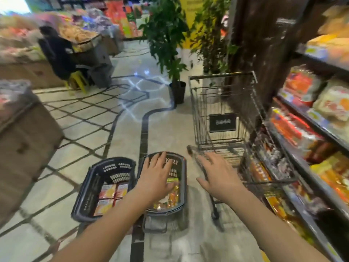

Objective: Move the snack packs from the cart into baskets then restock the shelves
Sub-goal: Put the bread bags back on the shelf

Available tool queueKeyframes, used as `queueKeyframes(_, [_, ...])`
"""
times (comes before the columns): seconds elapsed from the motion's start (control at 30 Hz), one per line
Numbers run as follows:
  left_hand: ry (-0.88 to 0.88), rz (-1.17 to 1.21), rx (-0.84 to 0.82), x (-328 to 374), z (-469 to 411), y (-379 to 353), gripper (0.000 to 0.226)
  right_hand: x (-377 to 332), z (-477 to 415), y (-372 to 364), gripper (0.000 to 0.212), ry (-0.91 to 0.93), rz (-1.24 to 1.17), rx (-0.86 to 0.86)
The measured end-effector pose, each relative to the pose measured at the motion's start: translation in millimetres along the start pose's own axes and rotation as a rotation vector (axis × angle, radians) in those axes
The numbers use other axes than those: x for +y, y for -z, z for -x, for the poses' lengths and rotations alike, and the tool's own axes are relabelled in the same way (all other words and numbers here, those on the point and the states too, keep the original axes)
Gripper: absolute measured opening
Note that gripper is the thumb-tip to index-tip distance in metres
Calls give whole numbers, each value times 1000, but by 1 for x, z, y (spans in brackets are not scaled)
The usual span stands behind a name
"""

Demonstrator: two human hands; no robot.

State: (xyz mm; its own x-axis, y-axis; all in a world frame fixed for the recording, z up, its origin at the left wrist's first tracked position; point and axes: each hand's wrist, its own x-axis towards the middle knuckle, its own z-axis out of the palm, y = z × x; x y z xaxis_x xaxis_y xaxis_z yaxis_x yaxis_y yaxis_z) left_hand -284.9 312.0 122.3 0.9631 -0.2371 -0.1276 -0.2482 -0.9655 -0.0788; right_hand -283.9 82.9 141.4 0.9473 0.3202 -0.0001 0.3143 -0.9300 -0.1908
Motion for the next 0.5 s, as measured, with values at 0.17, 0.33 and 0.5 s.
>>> queueKeyframes(0.17, [119, 44, -74, -72, 8, -29, 84, -49, -51, -24, 75, 64, 40, -123])
queueKeyframes(0.33, [183, 95, -128, -122, -6, -60, 85, -76, -100, -52, 74, 120, 80, -210])
queueKeyframes(0.5, [239, 150, -186, -152, -33, -81, 86, -83, -149, -77, 76, 164, 102, -301])
